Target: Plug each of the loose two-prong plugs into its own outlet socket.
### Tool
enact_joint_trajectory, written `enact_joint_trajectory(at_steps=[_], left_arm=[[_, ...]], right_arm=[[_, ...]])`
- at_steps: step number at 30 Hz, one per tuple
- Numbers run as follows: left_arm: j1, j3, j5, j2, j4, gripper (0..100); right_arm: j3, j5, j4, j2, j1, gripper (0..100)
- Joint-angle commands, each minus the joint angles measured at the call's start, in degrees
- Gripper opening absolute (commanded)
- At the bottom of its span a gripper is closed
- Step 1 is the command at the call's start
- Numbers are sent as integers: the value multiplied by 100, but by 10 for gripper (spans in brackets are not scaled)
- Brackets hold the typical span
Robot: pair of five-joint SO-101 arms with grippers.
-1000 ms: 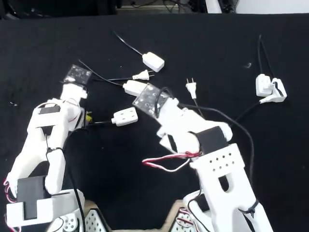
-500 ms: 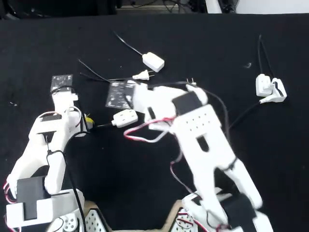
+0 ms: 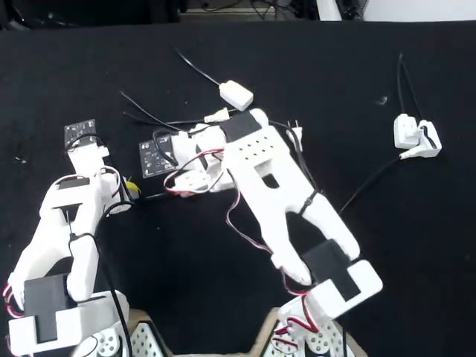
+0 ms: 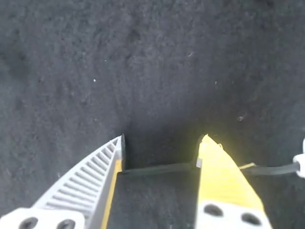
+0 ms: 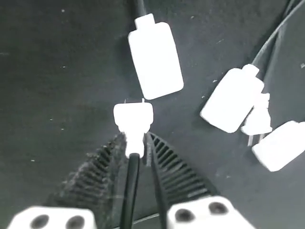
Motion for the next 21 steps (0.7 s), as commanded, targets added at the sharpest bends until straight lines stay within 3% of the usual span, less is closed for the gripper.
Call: enact_joint_trajectory(at_steps=[1, 9, 21], left_arm=[[-303, -119, 308, -123, -589, 255], [-444, -66, 818, -114, -862, 255], [-435, -48, 809, -114, -826, 255]], right_arm=[[-418, 185, -185, 13, -211, 11], [-84, 185, -1398, 233, -202, 11], [-453, 1029, -299, 259, -114, 11]])
